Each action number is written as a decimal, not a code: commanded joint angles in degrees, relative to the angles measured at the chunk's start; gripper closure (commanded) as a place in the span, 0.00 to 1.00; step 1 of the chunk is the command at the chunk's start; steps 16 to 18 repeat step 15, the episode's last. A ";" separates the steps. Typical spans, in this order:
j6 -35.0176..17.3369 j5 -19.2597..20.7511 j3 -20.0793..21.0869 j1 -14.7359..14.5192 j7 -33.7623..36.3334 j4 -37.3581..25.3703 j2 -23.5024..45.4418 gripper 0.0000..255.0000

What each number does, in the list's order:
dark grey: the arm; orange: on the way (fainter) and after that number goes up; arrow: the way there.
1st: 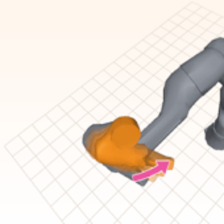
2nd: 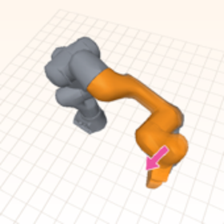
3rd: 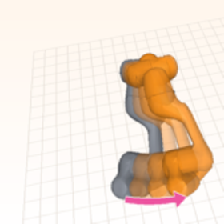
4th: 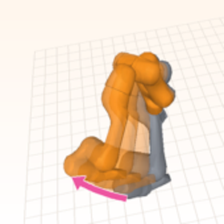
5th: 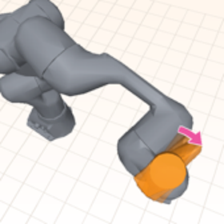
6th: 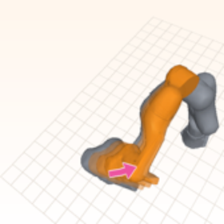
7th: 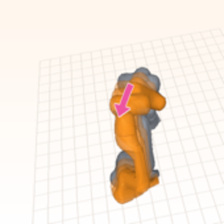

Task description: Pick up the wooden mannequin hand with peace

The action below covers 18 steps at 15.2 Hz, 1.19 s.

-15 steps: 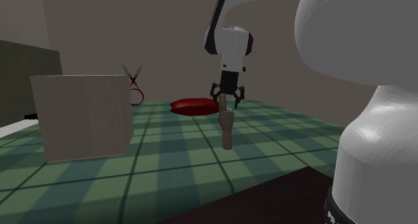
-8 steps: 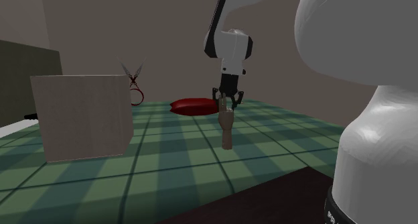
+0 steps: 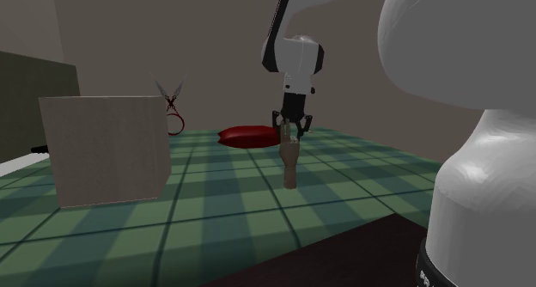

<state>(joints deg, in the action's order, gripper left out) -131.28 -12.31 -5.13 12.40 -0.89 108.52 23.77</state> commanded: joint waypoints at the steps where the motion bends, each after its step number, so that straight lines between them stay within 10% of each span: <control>1: 1.04 0.22 -0.13 0.00 0.18 -0.23 -0.80 1.00; 18: 8.64 1.66 -0.68 -0.24 1.81 -3.07 -5.68 1.00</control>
